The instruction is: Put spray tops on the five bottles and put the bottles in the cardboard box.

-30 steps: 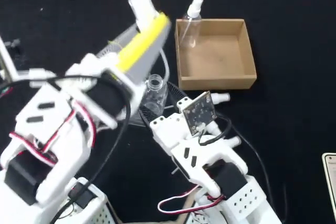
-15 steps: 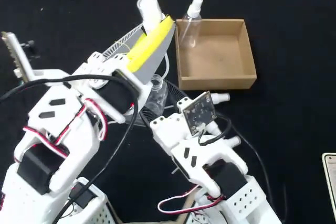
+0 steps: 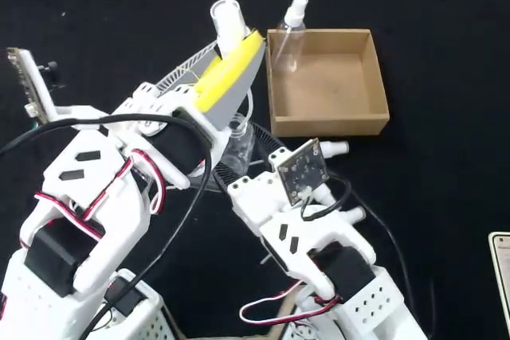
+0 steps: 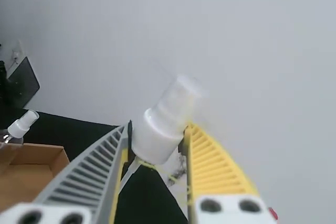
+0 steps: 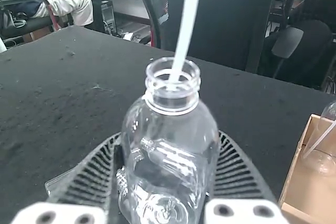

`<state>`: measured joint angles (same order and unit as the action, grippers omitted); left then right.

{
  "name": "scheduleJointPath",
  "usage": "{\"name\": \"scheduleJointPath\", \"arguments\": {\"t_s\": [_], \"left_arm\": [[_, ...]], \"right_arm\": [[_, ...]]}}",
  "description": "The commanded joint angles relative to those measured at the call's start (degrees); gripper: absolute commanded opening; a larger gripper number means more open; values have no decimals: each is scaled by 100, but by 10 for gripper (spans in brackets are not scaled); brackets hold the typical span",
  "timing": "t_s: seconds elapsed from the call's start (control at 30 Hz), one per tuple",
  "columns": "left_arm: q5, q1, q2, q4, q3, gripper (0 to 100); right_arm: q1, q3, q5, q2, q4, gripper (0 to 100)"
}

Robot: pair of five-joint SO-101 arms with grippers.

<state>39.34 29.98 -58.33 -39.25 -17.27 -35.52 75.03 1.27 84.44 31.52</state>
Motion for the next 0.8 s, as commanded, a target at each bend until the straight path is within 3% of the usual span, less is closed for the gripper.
{"name": "scheduleJointPath", "arguments": {"t_s": [0.0, 0.43, 0.77], "left_arm": [[-62, -277, -62, -53, 57, 102], [-62, -268, -88, -97, -576, 102], [-985, -268, -88, -1433, -330, 123]], "right_arm": [[-35, -22, 9, 66, -105, 106], [-35, -22, 9, 75, -88, 106], [-35, -22, 9, 75, -88, 106]]}}
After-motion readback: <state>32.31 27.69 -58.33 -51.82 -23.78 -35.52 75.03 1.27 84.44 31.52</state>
